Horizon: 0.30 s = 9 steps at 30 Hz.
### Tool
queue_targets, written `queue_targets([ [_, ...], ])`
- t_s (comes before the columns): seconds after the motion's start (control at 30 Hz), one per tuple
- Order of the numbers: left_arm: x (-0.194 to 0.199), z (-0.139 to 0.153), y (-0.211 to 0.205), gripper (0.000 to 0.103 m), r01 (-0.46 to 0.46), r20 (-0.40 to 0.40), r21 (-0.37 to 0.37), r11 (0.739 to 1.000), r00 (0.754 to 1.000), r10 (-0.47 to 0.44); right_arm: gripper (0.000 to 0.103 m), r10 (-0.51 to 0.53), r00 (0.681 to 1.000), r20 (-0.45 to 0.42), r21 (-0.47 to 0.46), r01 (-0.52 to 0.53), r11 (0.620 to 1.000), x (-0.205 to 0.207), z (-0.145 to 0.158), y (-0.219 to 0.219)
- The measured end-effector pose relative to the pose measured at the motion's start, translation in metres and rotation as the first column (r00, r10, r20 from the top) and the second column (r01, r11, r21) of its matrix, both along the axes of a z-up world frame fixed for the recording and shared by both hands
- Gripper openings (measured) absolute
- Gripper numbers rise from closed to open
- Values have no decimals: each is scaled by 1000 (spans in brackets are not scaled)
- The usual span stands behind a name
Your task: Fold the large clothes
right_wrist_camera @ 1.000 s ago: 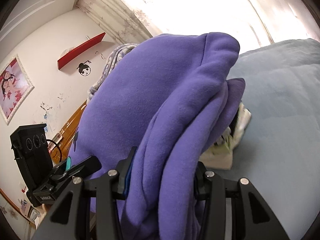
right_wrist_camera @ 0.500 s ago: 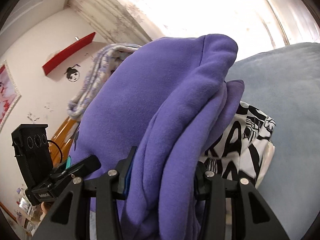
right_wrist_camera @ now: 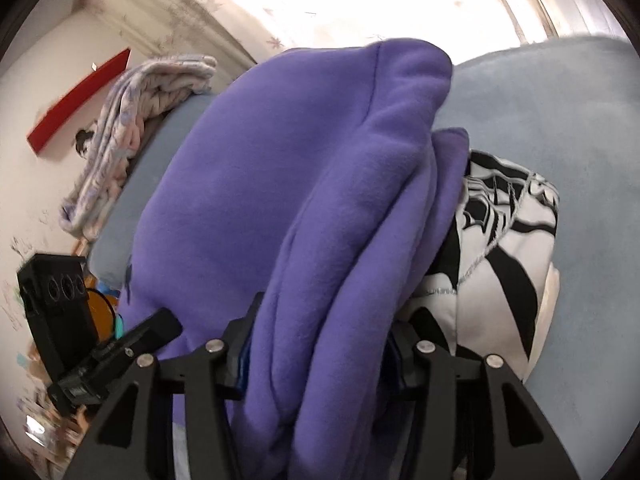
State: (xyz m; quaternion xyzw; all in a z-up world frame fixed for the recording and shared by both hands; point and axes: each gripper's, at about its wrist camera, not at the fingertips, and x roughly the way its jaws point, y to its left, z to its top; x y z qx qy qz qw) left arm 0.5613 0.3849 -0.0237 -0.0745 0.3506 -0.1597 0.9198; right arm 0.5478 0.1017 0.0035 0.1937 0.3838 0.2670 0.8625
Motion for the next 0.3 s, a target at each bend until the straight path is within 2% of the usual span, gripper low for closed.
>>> queue_targets([
  [0.17,4,0,-2,103,-42,4,-9,999,999,42,57,-21,1000,19,-48,22,999,6,2,4],
  [0.3,0,6,-6,103,-49,-33,-32,998,998,48,65,-38,999,-30,-50,36,998,9,5,-5],
])
